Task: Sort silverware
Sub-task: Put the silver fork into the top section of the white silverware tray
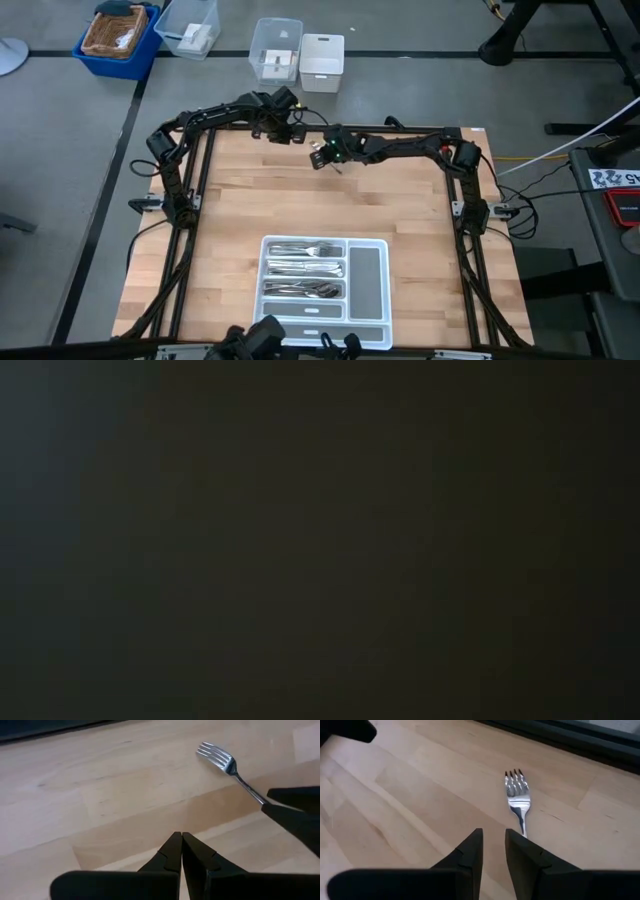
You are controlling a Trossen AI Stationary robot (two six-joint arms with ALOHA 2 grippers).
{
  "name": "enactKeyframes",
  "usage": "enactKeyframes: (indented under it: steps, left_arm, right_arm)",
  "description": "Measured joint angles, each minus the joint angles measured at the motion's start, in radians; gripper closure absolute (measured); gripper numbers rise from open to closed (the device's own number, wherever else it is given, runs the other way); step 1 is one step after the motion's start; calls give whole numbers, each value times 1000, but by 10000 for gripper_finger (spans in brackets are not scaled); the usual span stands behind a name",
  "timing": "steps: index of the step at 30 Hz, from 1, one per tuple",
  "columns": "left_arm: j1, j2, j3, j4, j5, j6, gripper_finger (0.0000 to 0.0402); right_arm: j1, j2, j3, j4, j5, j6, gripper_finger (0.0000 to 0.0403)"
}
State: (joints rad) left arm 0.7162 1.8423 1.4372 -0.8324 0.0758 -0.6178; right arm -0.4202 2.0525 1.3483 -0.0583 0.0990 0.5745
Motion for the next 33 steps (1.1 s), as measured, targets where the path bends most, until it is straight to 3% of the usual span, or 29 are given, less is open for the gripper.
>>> enactKeyframes:
  steps: [7,13,20,25,33]
  left_arm:
    - [0,0,0,2,3,71,400]
    - [0,0,0,2,3,113,400]
    - [21,0,0,1,4,174,400]
    - [68,0,0,-2,3,216,400]
    - [126,0,0,-3,25,254,400]
  right_arm:
    - [-10,0,36,-68,-48,-1,275]
    - [-63,0,77,-120,-163,92,228]
    - [-121,-1,155,-300,-299,32,232]
    - [-139,-1,212,-407,-310,-40,236]
    - [-139,3,241,-415,-303,-66,237]
